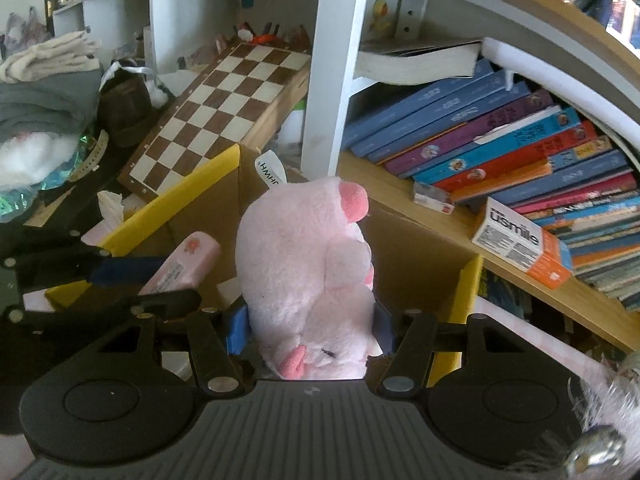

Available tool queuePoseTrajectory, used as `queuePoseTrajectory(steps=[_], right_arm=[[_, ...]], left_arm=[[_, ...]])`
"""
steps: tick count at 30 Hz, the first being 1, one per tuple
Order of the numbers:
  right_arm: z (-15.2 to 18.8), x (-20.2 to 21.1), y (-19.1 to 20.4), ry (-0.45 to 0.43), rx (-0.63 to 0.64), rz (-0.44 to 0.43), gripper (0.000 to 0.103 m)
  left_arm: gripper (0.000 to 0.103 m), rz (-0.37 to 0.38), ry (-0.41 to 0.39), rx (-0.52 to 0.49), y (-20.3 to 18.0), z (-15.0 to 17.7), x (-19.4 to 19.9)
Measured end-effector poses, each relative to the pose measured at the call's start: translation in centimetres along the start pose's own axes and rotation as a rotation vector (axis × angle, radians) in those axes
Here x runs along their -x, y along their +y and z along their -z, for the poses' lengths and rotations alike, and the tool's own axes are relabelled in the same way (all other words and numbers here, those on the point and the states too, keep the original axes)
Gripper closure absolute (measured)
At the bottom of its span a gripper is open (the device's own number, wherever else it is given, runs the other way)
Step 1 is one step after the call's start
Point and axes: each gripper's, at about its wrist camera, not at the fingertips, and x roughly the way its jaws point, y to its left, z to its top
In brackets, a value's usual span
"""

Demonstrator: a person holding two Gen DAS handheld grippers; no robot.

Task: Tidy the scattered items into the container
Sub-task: 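Lower both held items down into the yellow box, then open both tools to release the pig plush and USB stick in the box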

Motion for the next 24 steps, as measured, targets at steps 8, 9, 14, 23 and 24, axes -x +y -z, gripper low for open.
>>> queuePoseTrajectory(steps=[8,9,14,23,24], right_arm=[[-1.4,-2.9,0.5,0.024,0.038,-0.029,0.046],[-1.5,-3.1,0.5,0.028,0.041,-0.032,0.046],[-1.8,-4.3,0.8,0.049,0.053,-0.048,0.046],[-2.7,-6.2,1.5,0.079,0.087,-0.077,0.046],[-2.9,-6.4,1.6,0.082,0.092,-0.081,0.046]], left_arm=[[0.078,0.001,0.026,-0.009,0.0,-0.1,-0.6],[0.078,0.003,0.027,-0.013,0.0,-0.1,-0.7],[0.078,-0.012,0.030,-0.064,-0.6,0.1,-0.7],[0.078,-0.003,0.047,-0.068,-1.0,0.7,-0.9],[0.077,0.000,0.046,-0.065,-1.0,0.7,-0.8]])
